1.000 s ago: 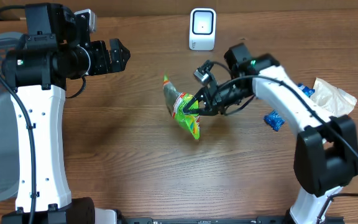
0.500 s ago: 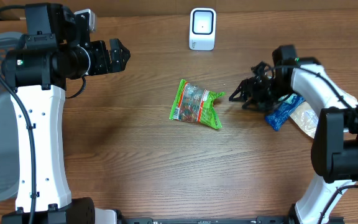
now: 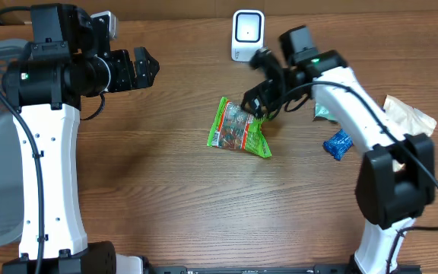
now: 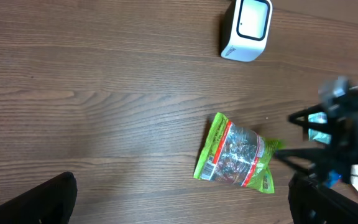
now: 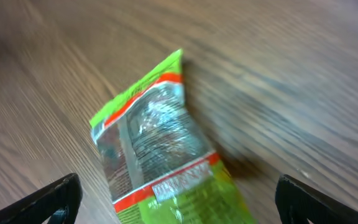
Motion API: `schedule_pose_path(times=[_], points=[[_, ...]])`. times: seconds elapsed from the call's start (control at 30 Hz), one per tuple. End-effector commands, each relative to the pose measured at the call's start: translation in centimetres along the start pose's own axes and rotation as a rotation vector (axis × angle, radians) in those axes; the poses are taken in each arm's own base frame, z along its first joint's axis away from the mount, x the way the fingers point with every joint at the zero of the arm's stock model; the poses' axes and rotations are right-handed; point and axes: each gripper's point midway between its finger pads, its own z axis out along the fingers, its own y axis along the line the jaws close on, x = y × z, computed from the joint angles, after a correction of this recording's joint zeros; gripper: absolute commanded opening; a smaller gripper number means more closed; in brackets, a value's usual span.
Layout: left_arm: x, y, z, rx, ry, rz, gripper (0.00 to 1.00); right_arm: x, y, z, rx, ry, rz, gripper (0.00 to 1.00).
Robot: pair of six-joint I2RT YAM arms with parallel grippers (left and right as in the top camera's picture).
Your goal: Scan the item barcode
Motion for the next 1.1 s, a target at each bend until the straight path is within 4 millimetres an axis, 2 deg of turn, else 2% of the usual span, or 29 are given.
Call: schedule_pose_path(times=[0.0,0.23,0.3,0.4,0.43,0.47,0.5,0.53,0.57,0.63,0.67,0.73,0.8,0.87,0.97,1.0,1.03,1.07], points=[[-0.1,-0.3,-0.1,0.005,-0.003,-0.007,1.00,1.0,-0.8,2.4,-0.008,0.046,-0.138,1.00],[-0.1,-0.3,-0.1,0.005,-0.003,-0.007,1.00,3.1,-1.2,6.7,-0.093,0.094,-0.187,1.00],[-0.1,-0.3,-0.1,0.005,-0.003,-0.007,1.00,4.1,0.0,7.6,-0.185,0.109,-0.153,1.00],[-0.1,-0.3,-0.1,0.005,-0.003,-0.007,1.00,5.5,1.4,7.2,-0.257,0.160,-0.098,0.97],[-0.1,-0.3,-0.1,0.005,-0.003,-0.007,1.00,6.2,2.0,6.9,-0.283,0.187,-0.068,0.86],[-0.1,-0.3,-0.1,0.005,-0.003,-0.007,1.00,7.0,2.5,6.5,-0.306,0.223,-0.024,0.62],[-0.1,-0.3,-0.1,0.005,-0.003,-0.007,1.00,7.3,2.8,6.4,-0.312,0.238,0.009,0.48],[-0.1,-0.3,-0.1,0.005,-0.003,-0.007,1.00,7.4,3.0,6.3,-0.321,0.248,0.048,0.39],[-0.1,-0.3,-0.1,0.005,-0.003,-0.007,1.00,7.3,3.4,6.2,-0.334,0.253,0.110,0.25],[-0.1,-0.3,-0.1,0.005,-0.003,-0.007,1.00,6.8,4.0,6.0,-0.367,0.242,0.190,0.10],[-0.1,-0.3,-0.1,0.005,-0.003,-0.007,1.00,6.5,4.3,6.0,-0.383,0.236,0.221,0.06],[-0.1,-0.3,-0.1,0.005,-0.003,-0.007,1.00,5.9,4.8,5.7,-0.419,0.222,0.274,0.04],[-0.1,-0.3,-0.1,0.005,-0.003,-0.007,1.00,5.1,5.4,4.9,-0.481,0.186,0.291,0.04],[-0.1,-0.3,-0.1,0.005,-0.003,-0.007,1.00,3.7,5.9,2.9,-0.554,0.110,0.270,0.04],[-0.1,-0.3,-0.1,0.005,-0.003,-0.007,1.00,1.9,7.4,-2.3,-0.647,-0.057,0.060,0.04],[-0.1,-0.3,-0.1,0.005,-0.003,-0.007,1.00,1.7,7.7,-3.1,-0.652,-0.080,0.022,0.04],[-0.1,-0.3,-0.1,0.005,-0.003,-0.007,1.00,1.4,8.3,-5.1,-0.652,-0.128,-0.063,0.04],[-0.1,-0.3,-0.1,0.005,-0.003,-0.007,1.00,1.3,8.8,-6.2,-0.648,-0.151,-0.113,0.04]])
